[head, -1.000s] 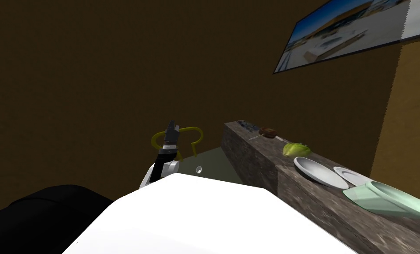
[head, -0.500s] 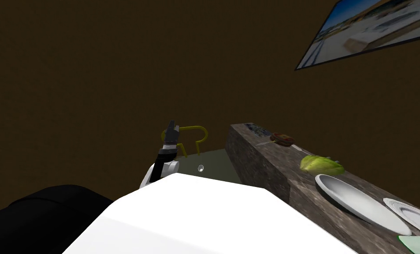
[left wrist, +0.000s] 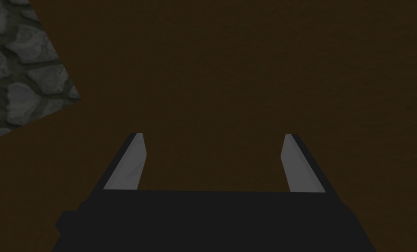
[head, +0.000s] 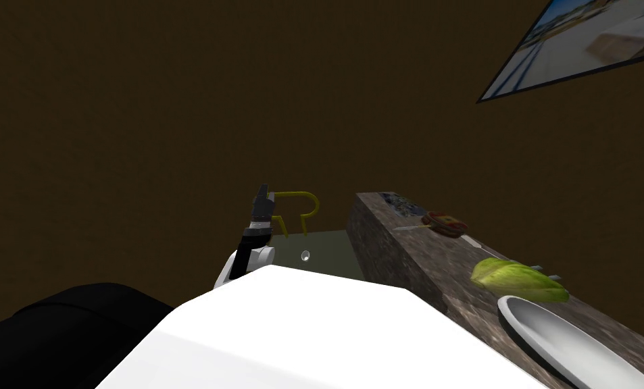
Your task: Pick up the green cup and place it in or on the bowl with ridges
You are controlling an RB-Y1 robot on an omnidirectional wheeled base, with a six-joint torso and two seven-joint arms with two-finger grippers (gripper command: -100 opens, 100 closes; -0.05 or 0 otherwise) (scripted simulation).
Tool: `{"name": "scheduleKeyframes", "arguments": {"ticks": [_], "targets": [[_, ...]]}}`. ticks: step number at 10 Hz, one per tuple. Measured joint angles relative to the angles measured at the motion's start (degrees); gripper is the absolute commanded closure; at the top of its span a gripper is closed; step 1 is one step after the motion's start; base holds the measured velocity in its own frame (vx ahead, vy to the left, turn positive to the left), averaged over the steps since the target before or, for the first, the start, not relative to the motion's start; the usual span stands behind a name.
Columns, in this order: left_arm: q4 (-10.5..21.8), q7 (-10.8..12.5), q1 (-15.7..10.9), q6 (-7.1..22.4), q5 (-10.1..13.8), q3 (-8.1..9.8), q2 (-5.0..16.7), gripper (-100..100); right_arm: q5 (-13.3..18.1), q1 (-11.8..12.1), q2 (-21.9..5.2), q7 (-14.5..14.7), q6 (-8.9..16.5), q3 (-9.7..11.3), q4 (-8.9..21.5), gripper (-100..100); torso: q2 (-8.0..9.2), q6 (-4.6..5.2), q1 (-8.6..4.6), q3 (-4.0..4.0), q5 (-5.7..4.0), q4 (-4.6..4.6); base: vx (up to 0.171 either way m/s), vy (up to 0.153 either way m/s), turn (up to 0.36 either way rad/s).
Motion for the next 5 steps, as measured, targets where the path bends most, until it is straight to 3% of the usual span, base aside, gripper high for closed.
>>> {"name": "scheduleKeyframes", "arguments": {"ticks": [1, 2, 3, 4, 5], "targets": [[0.0, 0.0, 0.0, 0.0, 0.0, -0.01, 0.0, 0, -0.1, 0.0, 0.0, 0.0, 0.1, -0.1, 0.0, 0, 0.05, 0.02, 0.37, 0.04, 0.06, 0.02, 0.001, -0.018, 0.0], [0.0, 0.0, 0.0, 0.0, 0.0, -0.01, 0.0, 0, 0.0, 0.0, 0.0, 0.0, 0.1, -0.1, 0.0, -100, 0.07, 0.02, 0.66, 0.05, 0.15, 0.02, -0.027, -0.021, 0.058], [0.0, 0.0, 0.0, 0.0, 0.0, -0.02, 0.0, 0, 0.6, -0.1, 0.9, -0.1, -0.5, 0.2, 0.1, -100, 0.16, 0.01, 0.72, 0.09, 0.17, 0.04, -0.017, -0.012, 0.016], [0.0, 0.0, 0.0, 0.0, 0.0, -0.02, 0.0, 0, 0.7, -0.2, 1.0, -0.1, -0.7, 0.2, 0.2, 100, 0.15, 0.02, 0.78, 0.09, 0.19, 0.04, 0.0, 0.0, 0.0], [0.0, 0.0, 0.0, 0.0, 0.0, -0.02, 0.0, 0, 0.6, -0.2, 1.0, -0.1, -0.7, 0.2, 0.2, 100, 0.11, 0.02, 0.83, 0.07, 0.21, 0.04, 0.0, -0.001, 0.012]]}}
